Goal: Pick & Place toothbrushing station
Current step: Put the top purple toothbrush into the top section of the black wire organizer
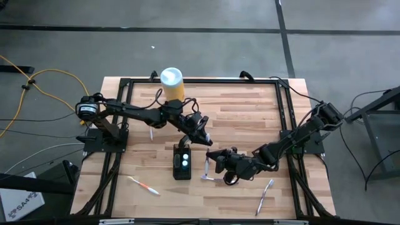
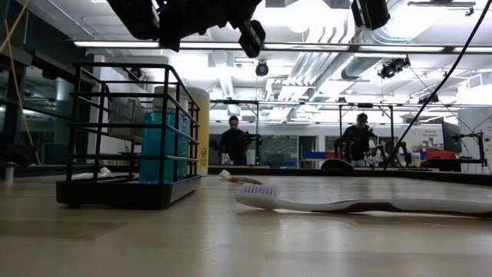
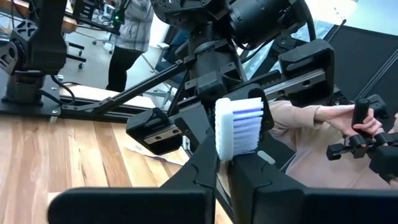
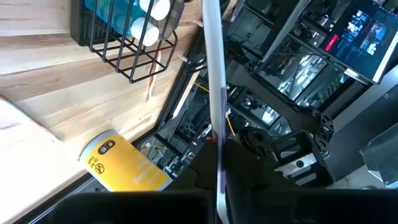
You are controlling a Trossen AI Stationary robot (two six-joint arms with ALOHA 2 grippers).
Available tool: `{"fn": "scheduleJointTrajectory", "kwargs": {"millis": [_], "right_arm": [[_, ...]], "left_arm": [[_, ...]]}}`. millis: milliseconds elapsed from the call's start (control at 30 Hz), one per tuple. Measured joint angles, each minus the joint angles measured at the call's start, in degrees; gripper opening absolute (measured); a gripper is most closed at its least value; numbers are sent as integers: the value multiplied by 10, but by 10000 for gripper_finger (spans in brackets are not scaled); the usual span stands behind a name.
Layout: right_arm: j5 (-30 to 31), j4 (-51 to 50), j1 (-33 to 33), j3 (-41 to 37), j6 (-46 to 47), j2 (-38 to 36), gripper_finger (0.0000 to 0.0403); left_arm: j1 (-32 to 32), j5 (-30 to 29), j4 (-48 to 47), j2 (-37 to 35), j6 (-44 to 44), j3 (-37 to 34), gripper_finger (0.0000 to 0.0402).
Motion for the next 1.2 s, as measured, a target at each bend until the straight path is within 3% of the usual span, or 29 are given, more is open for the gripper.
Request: {"fn": "scheduleJointTrajectory", "kwargs": {"millis": [633,1000,1200], "right_arm": [[4,5,2,0,70,0,96],[129,1,42,0,74,0,124],[181,0,83,0,135,0,122]], "left_arm": [[-10,-5,2,0,-21,0,5],[5,15,2,0,-30,0,5],[23,17,-2,-1,-32,0,5]]}}
